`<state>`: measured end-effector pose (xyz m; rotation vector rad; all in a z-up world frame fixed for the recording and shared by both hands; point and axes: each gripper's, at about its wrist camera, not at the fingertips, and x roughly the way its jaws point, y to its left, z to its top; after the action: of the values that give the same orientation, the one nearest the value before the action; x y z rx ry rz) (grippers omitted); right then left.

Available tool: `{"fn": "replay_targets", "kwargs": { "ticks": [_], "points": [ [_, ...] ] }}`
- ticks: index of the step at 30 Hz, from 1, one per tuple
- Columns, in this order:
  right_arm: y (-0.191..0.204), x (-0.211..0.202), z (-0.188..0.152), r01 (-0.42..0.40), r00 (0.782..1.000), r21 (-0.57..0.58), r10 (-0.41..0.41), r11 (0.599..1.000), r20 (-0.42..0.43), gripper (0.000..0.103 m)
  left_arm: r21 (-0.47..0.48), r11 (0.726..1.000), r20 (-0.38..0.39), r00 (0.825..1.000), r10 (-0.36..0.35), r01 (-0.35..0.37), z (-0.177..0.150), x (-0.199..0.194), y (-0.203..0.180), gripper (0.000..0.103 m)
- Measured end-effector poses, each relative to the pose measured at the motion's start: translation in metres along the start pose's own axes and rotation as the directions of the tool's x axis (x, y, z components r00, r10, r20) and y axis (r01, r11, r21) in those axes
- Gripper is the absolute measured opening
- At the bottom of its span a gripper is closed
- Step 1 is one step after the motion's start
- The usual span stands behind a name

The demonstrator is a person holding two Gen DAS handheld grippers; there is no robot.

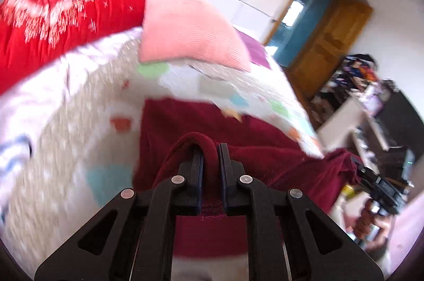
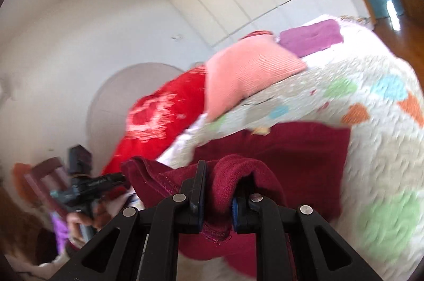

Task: Fold small clothes
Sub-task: 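Grasp the sweatshirt hem with the left gripper while the right gripper grasps it too, then lift the hem with both grippers and fold it toward the collar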

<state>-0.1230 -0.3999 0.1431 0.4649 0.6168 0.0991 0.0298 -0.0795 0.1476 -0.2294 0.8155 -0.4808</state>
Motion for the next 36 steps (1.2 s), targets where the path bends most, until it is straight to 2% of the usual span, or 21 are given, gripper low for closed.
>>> {"fn": "replay_targets", "kwargs": {
  "ticks": [2, 4, 5, 6, 8, 10, 11, 12, 14, 15, 16, 17, 19, 21, 25, 27, 29, 31, 33, 36],
  "points": [
    [-0.014, 0.037, 0.014, 0.075, 0.997, -0.007, -0.075, 0.997, -0.011, 0.014, -0.022, 0.999, -0.030, 0.999, 0.032, -0.033, 0.017, 0.038, 0.007, 0.009],
    [-0.030, 0.076, 0.019, 0.128, 0.987, 0.010, -0.127, 0.992, -0.096, 0.015, -0.076, 0.994, -0.063, 0.995, 0.074, -0.078, 0.028, 0.071, 0.022, 0.009],
    [-0.046, 0.097, 0.022, 0.170, 0.976, 0.048, -0.161, 0.984, -0.149, 0.019, -0.112, 0.991, -0.087, 0.994, 0.065, -0.074, 0.030, 0.085, 0.032, 0.009],
    [-0.057, 0.106, 0.022, 0.180, 0.971, 0.074, -0.165, 0.981, -0.173, 0.031, -0.143, 0.988, -0.105, 0.994, 0.043, -0.058, 0.031, 0.095, 0.038, 0.010],
    [-0.070, 0.102, 0.025, 0.141, 0.981, 0.127, -0.121, 0.982, -0.152, 0.036, -0.204, 0.979, -0.130, 0.991, -0.007, -0.020, 0.034, 0.104, 0.052, 0.013],
    [-0.076, 0.088, 0.029, 0.097, 0.991, 0.164, -0.080, 0.982, -0.106, 0.041, -0.218, 0.976, -0.119, 0.992, -0.049, 0.022, 0.036, 0.097, 0.058, 0.023],
    [-0.072, 0.076, 0.032, 0.131, 0.991, 0.161, -0.122, 0.978, -0.062, 0.053, -0.201, 0.979, -0.101, 0.994, -0.050, 0.029, 0.038, 0.089, 0.058, 0.037],
    [-0.071, 0.067, 0.034, 0.156, 0.988, 0.153, -0.153, 0.976, -0.032, 0.062, -0.183, 0.983, -0.080, 0.996, -0.026, 0.011, 0.040, 0.082, 0.056, 0.056],
    [-0.068, 0.048, 0.040, 0.159, 0.986, 0.141, -0.165, 0.977, 0.030, 0.063, -0.150, 0.988, 0.001, 0.999, 0.039, -0.038, 0.043, 0.061, 0.051, 0.065],
    [-0.066, 0.044, 0.041, 0.147, 0.988, 0.133, -0.152, 0.980, 0.033, 0.060, -0.139, 0.990, 0.028, 0.999, 0.039, -0.035, 0.043, 0.055, 0.049, 0.065],
    [-0.063, 0.043, 0.042, 0.138, 0.990, 0.112, -0.141, 0.984, 0.023, 0.056, -0.132, 0.991, 0.029, 0.999, 0.033, -0.029, 0.044, 0.054, 0.047, 0.066],
    [-0.053, 0.051, 0.042, 0.164, 0.986, 0.056, -0.163, 0.985, -0.015, 0.047, -0.121, 0.992, 0.015, 1.000, 0.023, -0.021, 0.044, 0.057, 0.043, 0.066],
    [-0.039, 0.067, 0.036, 0.218, 0.973, -0.037, -0.220, 0.975, -0.067, 0.045, -0.096, 0.995, -0.013, 1.000, 0.021, -0.022, 0.041, 0.067, 0.034, 0.066],
    [-0.030, 0.087, 0.025, 0.235, 0.962, -0.108, -0.247, 0.966, -0.116, 0.040, -0.058, 0.997, -0.047, 0.997, 0.055, -0.058, 0.036, 0.085, 0.022, 0.066],
    [-0.044, 0.130, 0.021, 0.350, 0.919, -0.117, -0.365, 0.929, -0.152, 0.040, 0.012, 0.981, -0.107, 0.976, 0.192, -0.192, 0.029, 0.128, 0.016, 0.066],
    [-0.061, 0.145, 0.022, 0.426, 0.884, -0.097, -0.437, 0.899, -0.167, 0.040, 0.008, 0.967, -0.123, 0.960, 0.253, -0.254, 0.027, 0.147, 0.026, 0.066],
    [-0.079, 0.168, 0.022, 0.460, 0.854, -0.089, -0.467, 0.884, -0.230, 0.041, -0.021, 0.956, -0.148, 0.947, 0.286, -0.292, 0.025, 0.162, 0.042, 0.066],
    [-0.079, 0.173, 0.022, 0.473, 0.848, -0.105, -0.484, 0.875, -0.216, 0.042, -0.057, 0.950, -0.160, 0.942, 0.293, -0.306, 0.023, 0.171, 0.057, 0.066],
    [-0.074, 0.175, 0.023, 0.475, 0.843, -0.131, -0.492, 0.870, -0.215, 0.049, -0.080, 0.951, -0.164, 0.945, 0.282, -0.298, 0.022, 0.173, 0.064, 0.068],
    [-0.067, 0.160, 0.024, 0.468, 0.848, -0.114, -0.481, 0.877, -0.221, 0.049, -0.098, 0.949, -0.165, 0.946, 0.280, -0.298, 0.023, 0.166, 0.066, 0.068]
  ]
}}
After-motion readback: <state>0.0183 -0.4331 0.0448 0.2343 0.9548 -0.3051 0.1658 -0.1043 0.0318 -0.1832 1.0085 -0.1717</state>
